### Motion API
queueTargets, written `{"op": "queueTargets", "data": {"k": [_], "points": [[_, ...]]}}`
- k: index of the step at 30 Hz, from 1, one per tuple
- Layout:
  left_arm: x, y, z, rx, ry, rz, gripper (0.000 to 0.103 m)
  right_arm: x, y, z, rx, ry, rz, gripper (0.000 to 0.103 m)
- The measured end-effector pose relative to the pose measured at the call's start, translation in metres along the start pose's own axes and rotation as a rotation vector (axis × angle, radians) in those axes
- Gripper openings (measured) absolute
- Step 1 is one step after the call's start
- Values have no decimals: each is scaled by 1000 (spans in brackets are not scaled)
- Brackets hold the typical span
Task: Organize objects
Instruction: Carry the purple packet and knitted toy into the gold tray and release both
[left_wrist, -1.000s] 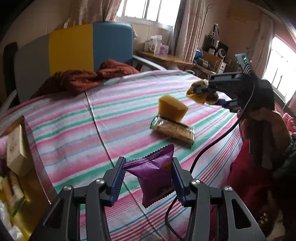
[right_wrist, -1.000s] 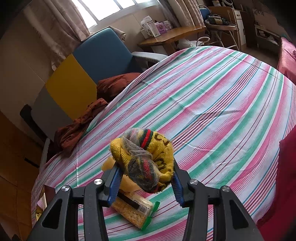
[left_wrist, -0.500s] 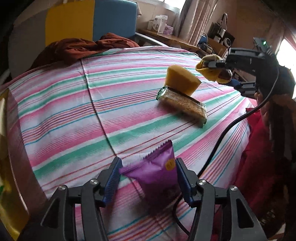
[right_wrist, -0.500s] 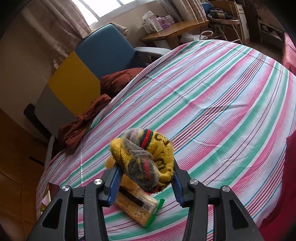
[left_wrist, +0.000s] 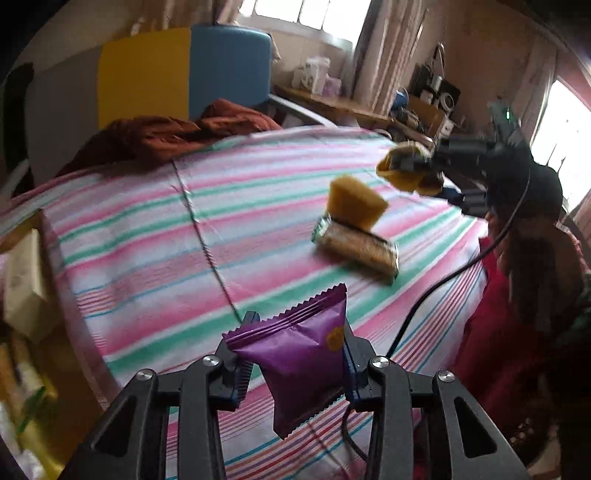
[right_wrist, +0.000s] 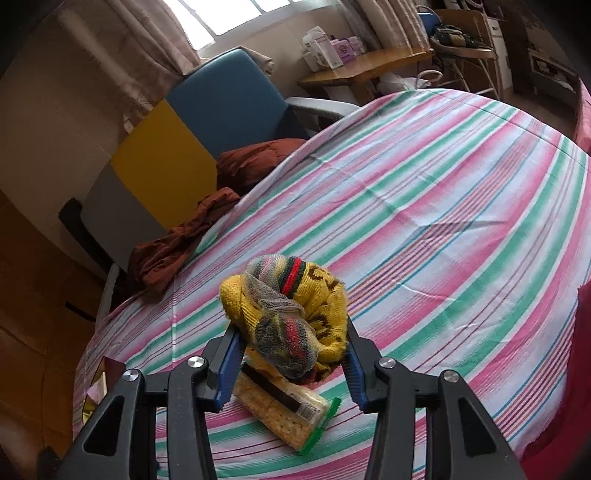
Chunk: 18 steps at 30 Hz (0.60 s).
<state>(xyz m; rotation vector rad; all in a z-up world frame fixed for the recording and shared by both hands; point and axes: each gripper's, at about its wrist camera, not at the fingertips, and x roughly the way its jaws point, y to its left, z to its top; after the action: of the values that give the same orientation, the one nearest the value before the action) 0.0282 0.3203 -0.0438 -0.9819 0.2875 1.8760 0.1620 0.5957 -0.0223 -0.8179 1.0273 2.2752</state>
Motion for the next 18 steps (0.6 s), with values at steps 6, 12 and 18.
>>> {"op": "queueTargets", "data": {"k": [6, 12, 18], "points": [[-42, 25, 1, -56, -80, 71, 40, 3, 19, -6, -73, 36, 61, 48], [-91, 62, -3, -140, -171, 139, 40, -1, 63, -26, -216, 91, 107, 48], [-122, 112, -24, -265, -199, 219, 41, -6, 133, -67, -400, 173, 219, 48]]}}
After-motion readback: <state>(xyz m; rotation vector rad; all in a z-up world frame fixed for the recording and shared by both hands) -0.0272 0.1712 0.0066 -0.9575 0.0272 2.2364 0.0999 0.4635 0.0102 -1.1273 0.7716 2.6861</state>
